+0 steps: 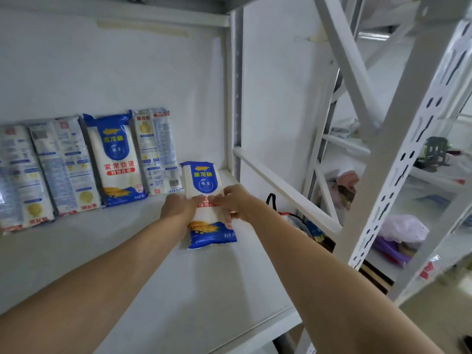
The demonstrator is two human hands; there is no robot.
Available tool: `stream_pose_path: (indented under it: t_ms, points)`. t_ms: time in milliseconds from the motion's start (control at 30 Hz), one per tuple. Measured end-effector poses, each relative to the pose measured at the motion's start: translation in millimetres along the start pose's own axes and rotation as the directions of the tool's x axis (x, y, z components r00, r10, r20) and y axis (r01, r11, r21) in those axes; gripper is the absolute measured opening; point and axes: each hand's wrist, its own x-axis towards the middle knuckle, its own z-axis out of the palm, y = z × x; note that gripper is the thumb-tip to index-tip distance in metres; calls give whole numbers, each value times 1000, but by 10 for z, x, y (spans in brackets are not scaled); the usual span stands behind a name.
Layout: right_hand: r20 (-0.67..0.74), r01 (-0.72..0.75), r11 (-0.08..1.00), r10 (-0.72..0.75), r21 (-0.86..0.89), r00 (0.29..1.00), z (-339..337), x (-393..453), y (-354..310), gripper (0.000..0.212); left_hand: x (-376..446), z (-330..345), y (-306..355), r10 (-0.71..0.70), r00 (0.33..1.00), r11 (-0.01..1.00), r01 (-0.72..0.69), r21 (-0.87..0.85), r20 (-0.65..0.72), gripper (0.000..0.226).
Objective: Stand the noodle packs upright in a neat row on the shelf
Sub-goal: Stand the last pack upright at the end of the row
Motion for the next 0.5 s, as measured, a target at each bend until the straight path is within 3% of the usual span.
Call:
stream_pose_path:
  t_ms: [133, 367, 500]
  points:
    - [-122, 104, 989, -92, 103, 988, 114, 297, -212, 38, 295, 8, 193, 90, 995, 992, -94, -88, -47, 24]
    - [-321, 274, 947, -210, 169, 923, 193, 659, -475, 23, 855, 178, 428, 217, 967, 961, -235, -144, -131, 30]
    - [-393, 344, 933, -277, 110, 877, 179, 899, -560, 20, 1163, 303, 494, 246, 957, 951, -269, -149, -155, 32]
